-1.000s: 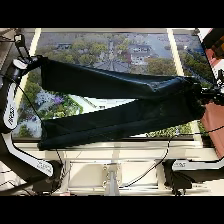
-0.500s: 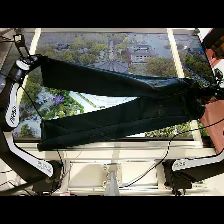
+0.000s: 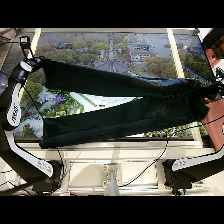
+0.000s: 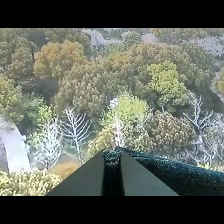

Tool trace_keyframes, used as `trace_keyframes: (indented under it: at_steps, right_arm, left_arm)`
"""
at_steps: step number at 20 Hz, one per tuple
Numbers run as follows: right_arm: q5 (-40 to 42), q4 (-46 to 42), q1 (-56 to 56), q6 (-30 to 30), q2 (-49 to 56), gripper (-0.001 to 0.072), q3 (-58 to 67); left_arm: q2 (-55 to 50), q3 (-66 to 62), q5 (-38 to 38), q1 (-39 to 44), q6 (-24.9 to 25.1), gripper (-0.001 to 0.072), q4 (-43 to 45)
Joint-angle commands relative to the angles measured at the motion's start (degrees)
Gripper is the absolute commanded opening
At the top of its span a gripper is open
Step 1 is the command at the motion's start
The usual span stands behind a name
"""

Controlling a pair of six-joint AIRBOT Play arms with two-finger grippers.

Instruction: Fold the clothes and pants, and hang the long-sleeved shirts on hangers.

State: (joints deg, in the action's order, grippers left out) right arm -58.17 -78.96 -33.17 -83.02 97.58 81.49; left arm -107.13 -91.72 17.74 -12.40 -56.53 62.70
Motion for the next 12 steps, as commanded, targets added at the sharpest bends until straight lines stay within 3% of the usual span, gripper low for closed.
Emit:
trace_keyframes:
  at_steps: [1,2,3,4,5,6,7,12]
  right_arm:
    - [0.81,-0.79,0.0,-0.44,0.09,0.0055,0.31]
    - [0.74,-0.76,0.0,-0.44,0.09,0.0056,0.31]
    - [0.74,-0.76,0.0,-0.44,0.07,0.0106,0.31]
    - [0.7,-0.76,0.0,-0.44,0.04,0.0237,0.31]
    - [0.5,-0.76,0.0,-0.44,0.04,0.0394,0.31]
    - [0.13,-0.76,0.0,-0.44,0.02,0.0491,0.31]
    - [-0.48,-0.79,0.0,-0.44,0.0,0.0503,0.31]
    - [-3.65,-1.9,-0.04,-0.28,-0.09,0.0502,1.79]
  left_arm:
    - [-0.04,0.0,-0.13,0.07,-0.02,0.0031,0.26]
    - [-0.04,0.0,-0.11,0.17,0.0,0.0032,0.26]
    - [-0.04,0.0,0.07,0.28,0.0,0.0042,0.28]
    - [-0.02,0.0,0.74,0.31,0.0,0.0049,0.28]
    - [0.02,0.0,1.9,0.31,0.0,0.0181,0.28]
    - [0.07,0.0,3.28,0.31,0.0,0.038,0.28]
    - [0.09,0.0,4.52,0.28,0.0,0.0474,0.28]
    - [0.96,-0.02,9.75,0.11,0.0,0.0484,0.33]
